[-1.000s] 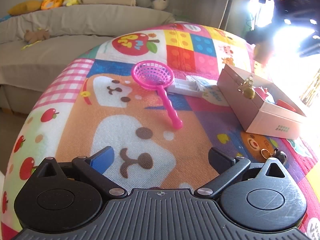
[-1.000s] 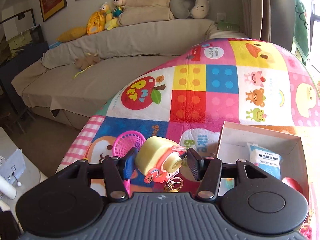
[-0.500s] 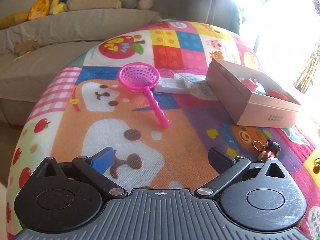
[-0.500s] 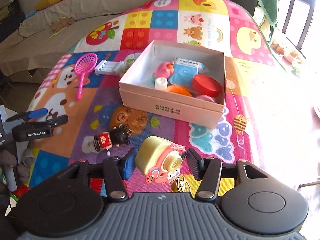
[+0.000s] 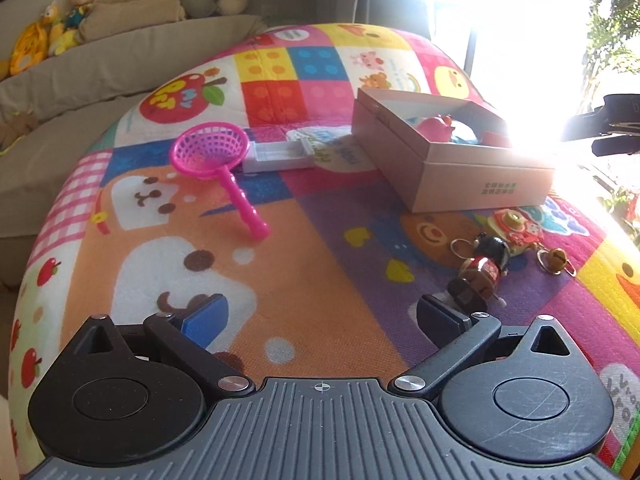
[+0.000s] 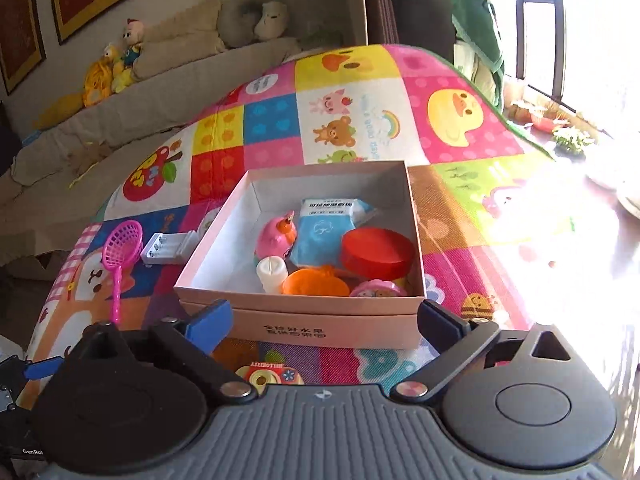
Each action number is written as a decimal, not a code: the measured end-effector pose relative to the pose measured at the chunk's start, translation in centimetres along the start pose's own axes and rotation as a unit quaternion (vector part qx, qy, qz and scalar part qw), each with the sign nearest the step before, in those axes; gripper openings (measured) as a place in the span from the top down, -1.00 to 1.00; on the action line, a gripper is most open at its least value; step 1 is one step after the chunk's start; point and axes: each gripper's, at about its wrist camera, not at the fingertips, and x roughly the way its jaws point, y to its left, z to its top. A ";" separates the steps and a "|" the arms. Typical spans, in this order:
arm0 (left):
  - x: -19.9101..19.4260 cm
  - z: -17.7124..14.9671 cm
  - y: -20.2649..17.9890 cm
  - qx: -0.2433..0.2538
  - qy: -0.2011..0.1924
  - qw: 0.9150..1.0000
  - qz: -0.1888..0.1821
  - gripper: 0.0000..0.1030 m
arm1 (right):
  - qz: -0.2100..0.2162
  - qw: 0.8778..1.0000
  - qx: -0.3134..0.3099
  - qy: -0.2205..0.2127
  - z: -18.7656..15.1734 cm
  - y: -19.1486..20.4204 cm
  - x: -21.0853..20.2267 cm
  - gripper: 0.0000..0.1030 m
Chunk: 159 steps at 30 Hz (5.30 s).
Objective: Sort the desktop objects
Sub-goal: 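Grasp the black-and-red figure with the left gripper while the right holds the yellow toy, then carry the figure and yellow toy into the pink box and release both, then withdraw both open grippers from the pink box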
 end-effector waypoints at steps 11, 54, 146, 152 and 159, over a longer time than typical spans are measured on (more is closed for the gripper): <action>2.8 0.4 -8.3 0.158 -0.008 0.987 -0.011 -1.00 | -0.099 0.993 0.067 -0.004 -7.0 -4.0 -0.3 -1.00; 3.8 1.2 -7.6 0.102 0.016 0.992 -0.078 -0.56 | -0.021 0.995 0.101 0.005 -10.1 -3.1 0.9 -1.00; 1.4 1.5 2.1 -0.049 -0.048 0.998 0.008 -0.96 | -0.014 0.982 -0.184 0.036 6.4 11.3 10.8 -0.27; 1.1 1.4 3.2 -0.070 -0.057 0.996 0.017 -0.97 | -0.086 0.991 -0.103 0.002 8.7 6.5 10.2 -0.27; 1.3 1.1 3.6 -0.084 -0.060 0.995 0.013 -0.97 | 0.065 0.990 -0.123 0.033 7.6 8.0 8.7 -0.20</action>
